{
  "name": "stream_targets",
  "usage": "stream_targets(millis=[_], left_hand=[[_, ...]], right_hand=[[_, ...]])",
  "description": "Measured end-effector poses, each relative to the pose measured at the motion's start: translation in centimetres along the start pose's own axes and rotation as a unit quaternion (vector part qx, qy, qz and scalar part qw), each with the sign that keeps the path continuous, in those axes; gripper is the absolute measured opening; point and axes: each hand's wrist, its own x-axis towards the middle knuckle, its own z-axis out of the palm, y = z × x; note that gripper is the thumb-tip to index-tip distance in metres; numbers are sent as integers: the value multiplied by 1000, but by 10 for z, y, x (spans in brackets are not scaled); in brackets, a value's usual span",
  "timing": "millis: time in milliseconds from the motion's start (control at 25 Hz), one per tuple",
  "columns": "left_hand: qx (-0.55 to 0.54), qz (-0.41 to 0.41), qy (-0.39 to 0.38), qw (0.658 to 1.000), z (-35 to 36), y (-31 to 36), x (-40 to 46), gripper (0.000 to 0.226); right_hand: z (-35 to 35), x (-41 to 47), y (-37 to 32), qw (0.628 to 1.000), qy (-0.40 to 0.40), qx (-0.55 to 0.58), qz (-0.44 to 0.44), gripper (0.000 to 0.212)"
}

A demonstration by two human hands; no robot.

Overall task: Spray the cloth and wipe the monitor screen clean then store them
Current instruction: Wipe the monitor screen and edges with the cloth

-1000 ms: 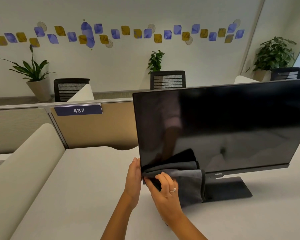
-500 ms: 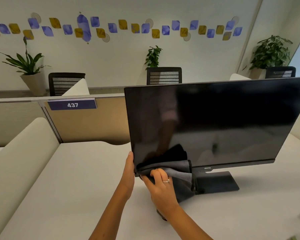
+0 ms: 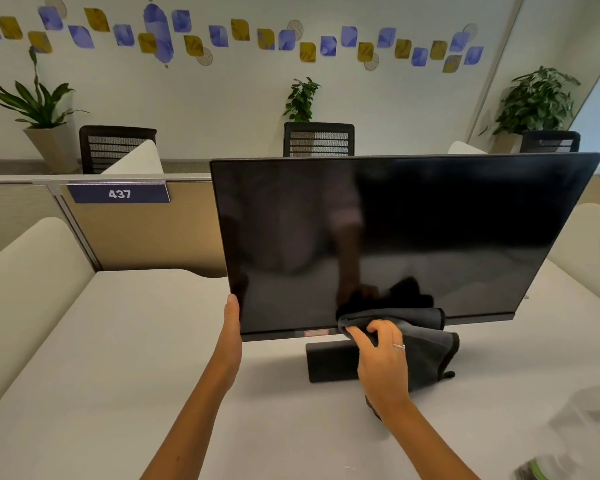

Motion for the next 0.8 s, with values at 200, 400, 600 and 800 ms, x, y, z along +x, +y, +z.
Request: stream_targets(millis=[200,400,600,800], left_hand=[[2,7,13,1000,1,0,-2,71],[-27,22,-2,999,-6,10,-10,42],[-73,-18,-45,996,-18,15,-12,52],[-45,-19,-35,998,-15,14,-12,47]], right_hand=[[9,2,-26,995,-4,61,-78,32],[31,0,-94,985,-32,94,-138,37],[45,-5,-143,982,-64,102,-147,34],[44,-6,-148,983,-72,98,-140,35]])
